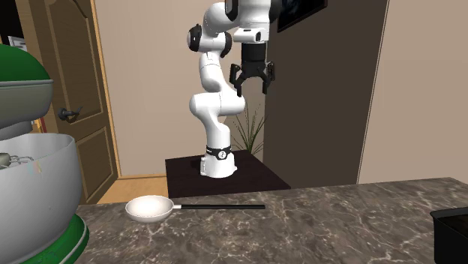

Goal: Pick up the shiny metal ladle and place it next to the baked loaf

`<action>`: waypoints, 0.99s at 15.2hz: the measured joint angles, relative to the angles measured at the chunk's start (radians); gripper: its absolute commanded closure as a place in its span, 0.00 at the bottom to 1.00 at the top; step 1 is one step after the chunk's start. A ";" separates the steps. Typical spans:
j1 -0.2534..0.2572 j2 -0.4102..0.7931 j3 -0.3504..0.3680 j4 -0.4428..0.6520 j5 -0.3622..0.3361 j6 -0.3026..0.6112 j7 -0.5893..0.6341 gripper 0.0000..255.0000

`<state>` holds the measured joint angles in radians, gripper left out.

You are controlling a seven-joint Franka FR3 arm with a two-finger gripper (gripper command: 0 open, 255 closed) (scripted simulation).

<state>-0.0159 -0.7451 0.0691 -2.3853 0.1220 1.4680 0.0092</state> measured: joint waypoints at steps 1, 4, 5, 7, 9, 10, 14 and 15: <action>0.000 0.000 0.000 0.000 0.000 0.000 0.000 0.00; 0.006 0.001 -0.057 -0.032 -0.045 0.038 -0.119 0.00; 0.009 0.001 -0.084 -0.041 -0.065 0.050 -0.174 0.00; 0.015 0.021 -0.138 -0.061 -0.106 0.095 -0.288 0.00; 0.022 0.038 -0.191 -0.081 -0.143 0.141 -0.401 0.00; 0.027 0.051 -0.217 -0.087 -0.159 0.165 -0.457 0.00; 0.047 0.135 -0.325 -0.077 -0.215 0.259 -0.685 0.00; 0.054 0.164 -0.353 -0.065 -0.225 0.281 -0.744 0.00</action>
<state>0.0378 -0.5812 -0.2842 -2.4501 -0.1032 1.7491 -0.7350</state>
